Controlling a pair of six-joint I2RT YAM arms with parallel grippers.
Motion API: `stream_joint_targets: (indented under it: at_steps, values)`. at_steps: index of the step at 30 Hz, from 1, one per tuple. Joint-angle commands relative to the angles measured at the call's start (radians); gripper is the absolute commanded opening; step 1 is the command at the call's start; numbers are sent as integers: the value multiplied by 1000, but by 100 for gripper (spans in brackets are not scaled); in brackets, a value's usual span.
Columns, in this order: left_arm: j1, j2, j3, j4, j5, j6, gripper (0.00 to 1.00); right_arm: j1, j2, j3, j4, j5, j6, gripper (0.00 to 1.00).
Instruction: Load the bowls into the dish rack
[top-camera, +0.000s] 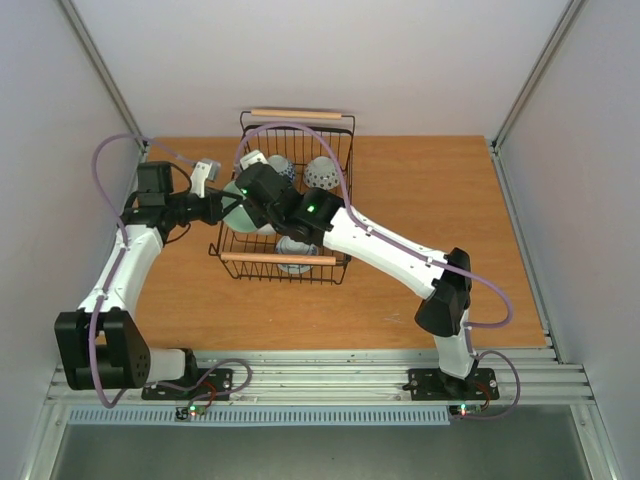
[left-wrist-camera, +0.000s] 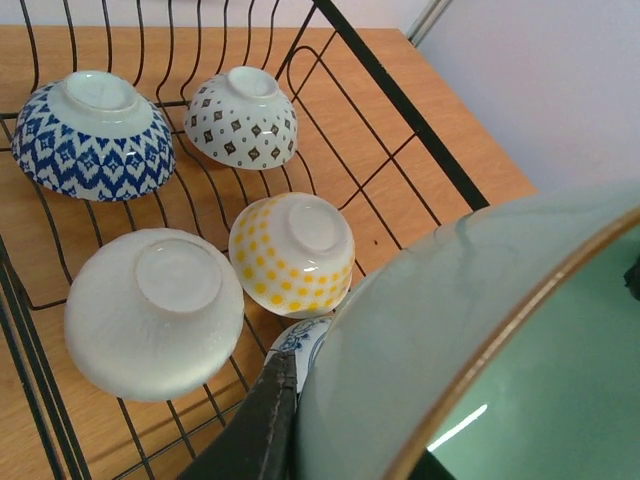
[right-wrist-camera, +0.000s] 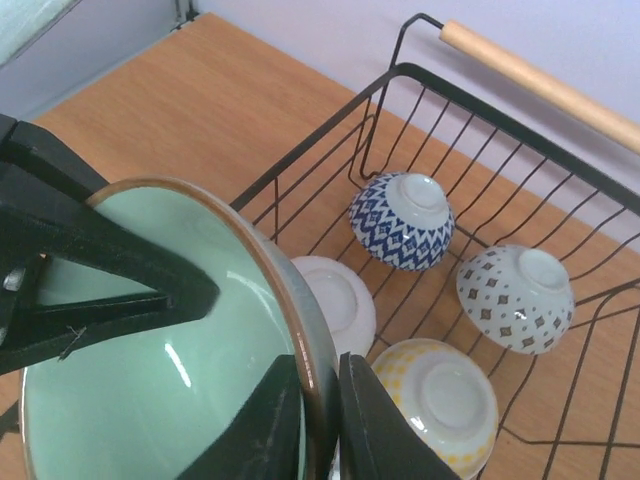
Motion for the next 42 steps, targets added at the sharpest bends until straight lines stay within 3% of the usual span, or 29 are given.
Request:
stream_joint_targets:
  at_steps: [1, 5, 10, 12, 17, 23, 34, 39, 42]
  values:
    - [-3, -20, 31, 9, 122, 30, 0, -11, -14, 34, 16, -14, -23, 25]
    - [-4, -29, 26, 11, 122, 36, 0, -19, -94, -76, 67, -116, -22, 58]
    - [-3, -26, 26, 11, 148, 40, 0, -64, -247, -283, 176, -368, 28, 85]
    - [-3, -25, 26, 9, 160, 44, 0, -79, -293, -342, 201, -439, 46, 90]
    - [-2, -15, 25, 7, 251, 54, 0, -113, -384, -466, 282, -609, 82, 93]
    - [5, 31, 50, -40, 390, 75, 1, -129, -406, -522, 324, -702, 109, 92]
    - [18, -5, 36, -58, 563, 128, 1, -129, -417, -589, 372, -735, 138, 89]
    - [20, -15, 32, -78, 610, 157, 0, -129, -420, -611, 396, -752, 145, 85]
    - [20, -20, 36, -89, 613, 167, 0, -129, -422, -627, 421, -767, 150, 75]
